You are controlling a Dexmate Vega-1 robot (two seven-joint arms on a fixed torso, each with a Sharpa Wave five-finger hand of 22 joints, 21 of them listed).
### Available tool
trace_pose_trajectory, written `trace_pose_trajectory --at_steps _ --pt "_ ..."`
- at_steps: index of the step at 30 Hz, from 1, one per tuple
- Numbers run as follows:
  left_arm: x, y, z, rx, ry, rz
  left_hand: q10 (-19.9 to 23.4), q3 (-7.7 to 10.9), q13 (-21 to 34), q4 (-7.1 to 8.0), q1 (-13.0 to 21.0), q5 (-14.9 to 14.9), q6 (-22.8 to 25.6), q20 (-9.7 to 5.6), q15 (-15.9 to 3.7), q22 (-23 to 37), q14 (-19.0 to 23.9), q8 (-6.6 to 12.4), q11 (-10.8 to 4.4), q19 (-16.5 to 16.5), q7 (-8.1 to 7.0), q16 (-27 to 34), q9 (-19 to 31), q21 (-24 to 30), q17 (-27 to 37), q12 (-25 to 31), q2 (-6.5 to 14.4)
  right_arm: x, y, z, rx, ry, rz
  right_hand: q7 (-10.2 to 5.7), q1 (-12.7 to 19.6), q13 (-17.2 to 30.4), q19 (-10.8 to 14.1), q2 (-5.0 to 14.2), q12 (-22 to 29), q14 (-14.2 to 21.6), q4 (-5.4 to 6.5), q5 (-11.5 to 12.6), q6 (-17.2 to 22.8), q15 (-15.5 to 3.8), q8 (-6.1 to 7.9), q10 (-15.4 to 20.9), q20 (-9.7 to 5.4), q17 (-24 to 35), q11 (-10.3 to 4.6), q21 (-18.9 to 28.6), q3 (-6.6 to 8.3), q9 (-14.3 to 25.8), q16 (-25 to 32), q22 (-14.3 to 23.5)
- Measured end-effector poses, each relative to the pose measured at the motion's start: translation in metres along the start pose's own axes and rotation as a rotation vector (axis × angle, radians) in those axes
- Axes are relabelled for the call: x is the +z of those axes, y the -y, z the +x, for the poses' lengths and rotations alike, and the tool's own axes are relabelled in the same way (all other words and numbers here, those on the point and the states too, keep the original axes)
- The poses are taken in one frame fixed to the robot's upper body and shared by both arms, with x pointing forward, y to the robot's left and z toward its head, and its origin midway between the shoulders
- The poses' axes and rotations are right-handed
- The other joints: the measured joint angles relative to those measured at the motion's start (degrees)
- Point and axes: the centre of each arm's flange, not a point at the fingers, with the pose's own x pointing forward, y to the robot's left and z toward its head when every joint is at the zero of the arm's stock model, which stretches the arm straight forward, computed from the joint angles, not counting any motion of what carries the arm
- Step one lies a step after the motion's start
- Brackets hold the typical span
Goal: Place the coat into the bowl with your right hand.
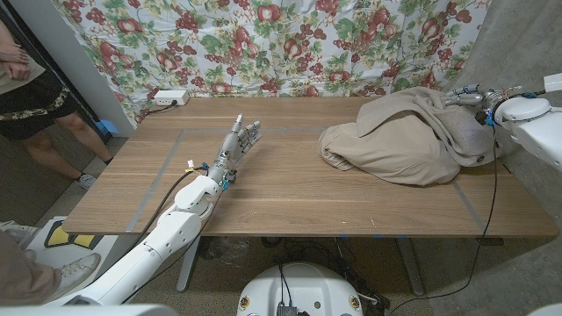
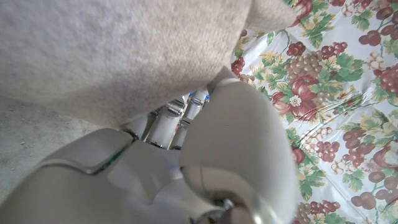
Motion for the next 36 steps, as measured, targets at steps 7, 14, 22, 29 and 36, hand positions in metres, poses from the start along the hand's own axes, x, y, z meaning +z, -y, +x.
trace_pose_trajectory --at_steps 7,14,22,29,36 --pt "-0.001 0.000 0.002 -0.009 0.004 -0.003 0.4 0.00 0.0 0.00 0.0 0.0 0.4 0.00 0.00 0.0 0.0 0.00 -0.02 0.0 0.36 0.0 0.0 0.0 0.0 0.0 0.0 0.014 -0.003 -0.006 0.019 0.018 -0.024 0.03 -2.3 -1.3 -1.6 0.42 -0.5 -2.9 0.88 0.6 -0.8 1.05 -1.32 -0.9 0.19 -0.8 0.28 -0.8 -1.36 -1.0 -1.7 -0.2" --pt "-0.002 0.000 0.002 -0.015 0.008 -0.006 0.6 0.00 0.0 0.00 0.0 0.0 0.7 0.00 0.00 0.0 0.0 0.00 -0.01 0.0 0.67 0.0 0.0 0.0 0.0 0.0 0.0 0.036 -0.003 -0.011 0.019 0.053 -0.053 0.02 -7.4 -3.6 -3.2 0.40 -1.4 -6.5 3.02 1.9 -0.8 2.18 -3.21 -1.7 0.39 -2.3 1.07 -2.4 -3.49 -2.4 -4.6 -0.3" --pt "-0.003 -0.002 0.002 -0.017 0.010 -0.008 0.6 0.00 0.0 0.00 0.0 0.2 0.7 0.00 0.00 0.0 0.0 0.00 -0.01 0.0 0.68 0.0 0.0 0.0 0.0 0.0 0.0 0.059 0.000 -0.018 0.003 0.095 -0.091 0.23 -13.7 -8.0 -3.4 -1.33 -4.5 -15.8 5.02 4.1 -0.6 4.55 -5.93 -4.9 0.58 -4.8 3.13 -5.2 -6.95 -4.6 -7.3 -0.7" --pt "-0.003 -0.003 0.002 -0.017 0.012 -0.009 1.9 0.16 0.0 -0.16 0.0 0.2 0.7 0.00 0.00 0.0 0.4 0.00 0.17 0.0 0.67 0.0 0.0 0.0 0.0 0.5 0.0 0.072 0.004 -0.025 -0.013 0.125 -0.099 0.05 -15.1 -10.7 -3.2 -2.75 -8.3 -20.7 4.91 5.7 -2.8 6.40 -8.16 -8.6 0.39 -7.2 4.06 -8.2 -7.91 -5.9 -7.2 -1.0" --pt "-0.003 -0.004 0.003 -0.019 0.015 -0.009 2.0 0.16 0.0 -0.16 0.0 0.2 0.7 0.00 0.00 0.0 0.4 0.00 -0.01 0.0 0.67 0.0 0.0 0.0 0.0 0.5 0.0 0.080 0.006 -0.033 -0.029 0.169 -0.065 0.69 -19.6 -12.7 -3.2 -2.44 -10.9 -21.4 6.55 6.0 -3.5 6.30 -8.93 -9.8 0.39 -7.8 5.42 -9.8 -10.03 -6.7 -5.5 -0.8"
